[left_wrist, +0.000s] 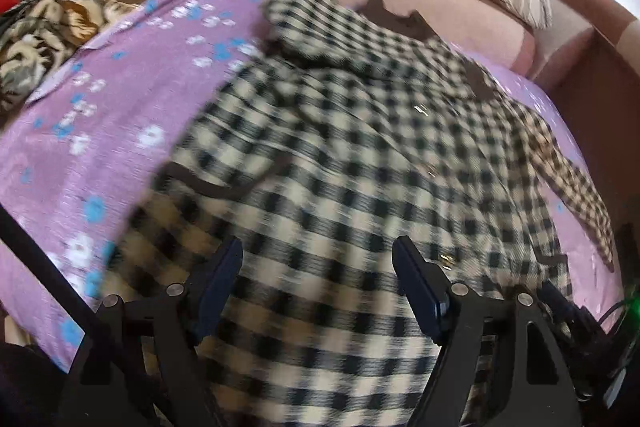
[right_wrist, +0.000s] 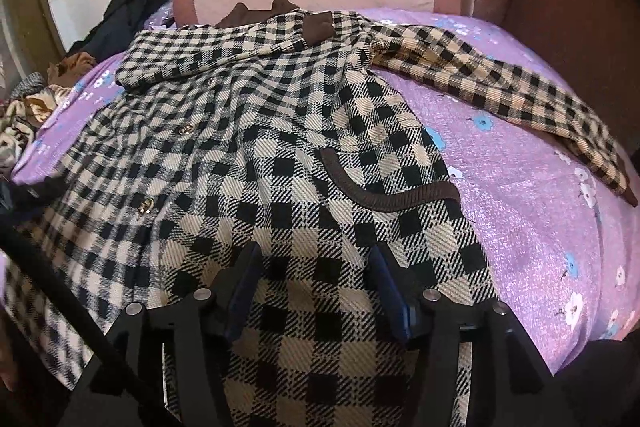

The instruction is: Fold large clothes

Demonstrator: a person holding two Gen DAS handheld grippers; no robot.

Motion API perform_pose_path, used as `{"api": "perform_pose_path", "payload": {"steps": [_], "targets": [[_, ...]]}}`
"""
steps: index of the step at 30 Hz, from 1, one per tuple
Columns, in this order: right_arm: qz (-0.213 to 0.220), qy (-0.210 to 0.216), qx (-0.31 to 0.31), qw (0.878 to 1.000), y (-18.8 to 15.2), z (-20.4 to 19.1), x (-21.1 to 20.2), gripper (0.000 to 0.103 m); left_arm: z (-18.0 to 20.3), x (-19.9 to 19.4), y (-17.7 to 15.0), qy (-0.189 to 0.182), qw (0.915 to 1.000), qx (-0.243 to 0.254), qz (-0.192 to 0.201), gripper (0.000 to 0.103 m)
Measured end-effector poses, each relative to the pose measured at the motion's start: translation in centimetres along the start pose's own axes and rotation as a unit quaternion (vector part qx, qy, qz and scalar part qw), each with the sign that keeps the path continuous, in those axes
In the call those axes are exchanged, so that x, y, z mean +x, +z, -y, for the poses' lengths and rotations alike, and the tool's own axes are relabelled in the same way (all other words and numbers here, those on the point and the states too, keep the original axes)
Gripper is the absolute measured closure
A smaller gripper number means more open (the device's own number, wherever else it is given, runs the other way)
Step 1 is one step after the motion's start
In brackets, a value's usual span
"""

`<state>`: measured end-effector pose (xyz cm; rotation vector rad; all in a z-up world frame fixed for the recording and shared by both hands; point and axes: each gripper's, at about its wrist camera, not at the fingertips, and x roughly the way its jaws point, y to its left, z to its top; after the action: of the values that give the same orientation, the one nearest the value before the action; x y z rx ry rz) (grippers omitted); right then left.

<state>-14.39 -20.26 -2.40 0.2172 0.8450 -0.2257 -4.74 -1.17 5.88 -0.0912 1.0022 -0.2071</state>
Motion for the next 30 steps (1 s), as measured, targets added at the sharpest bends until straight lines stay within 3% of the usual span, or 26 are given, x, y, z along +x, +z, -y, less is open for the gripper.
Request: {"api": "perform_pose_path", "payload": {"steps": [4, 7, 10, 13, 15, 21, 26, 27, 29, 30], "targets": [[0.014, 0.024, 0.052, 0.998, 1.0, 3.0, -1.5, 0.042, 3.0, 1.4, -0.6, 0.020, 0.9982, 0.048, 0.029, 0.027], [0.039, 0.003, 0.096, 0.995, 2.3, 7.6, -3.3, 0.042, 4.0, 2.2, -1.1, 0.043, 0.9941, 0.088, 0.046, 0.027], [0.048, -0.038, 0.168, 0.984, 3.2, 14.2, -4.8, 0.042, 3.6, 3.5, -1.4, 0.036, 0.9952, 0.087, 0.029, 0.027], [0.045, -0.057, 0.269, 0.960, 2.7, 21.5, -5.7, 0.042, 3.2, 3.6, -1.3, 0.036, 0.9941, 0.094, 0.040, 0.027], [0.041, -0.060, 0.342, 0.937, 1.5, 25.9, -5.8, 0.042, 3.2, 3.7, -1.3, 0.037, 0.9936, 0.099, 0.041, 0.027], [0.070, -0.005, 0.470, 0.880, -0.5, 31.9, -4.8, 0.042, 3.5, 3.9, -1.6, 0.043, 0.9921, 0.107, 0.049, 0.023], [0.085, -0.004, 0.483, 0.871, 1.6, 33.7, -3.5, 0.042, 3.5, 4.0, -1.7, 0.041, 0.9913, 0.112, 0.056, 0.022], [0.087, 0.002, 0.491, 0.867, 2.0, 34.0, -3.0, 0.044, 3.5, 4.0, -1.8, 0.040, 0.9911, 0.113, 0.057, 0.021], [0.087, 0.016, 0.507, 0.857, 2.7, 34.9, -2.2, 0.068, 3.5, 4.0, -1.9, 0.039, 0.9907, 0.115, 0.060, 0.021], [0.086, 0.021, 0.509, 0.856, 2.9, 35.3, -2.0, 0.090, 3.4, 4.0, -1.9, 0.039, 0.9906, 0.116, 0.062, 0.020]]}}
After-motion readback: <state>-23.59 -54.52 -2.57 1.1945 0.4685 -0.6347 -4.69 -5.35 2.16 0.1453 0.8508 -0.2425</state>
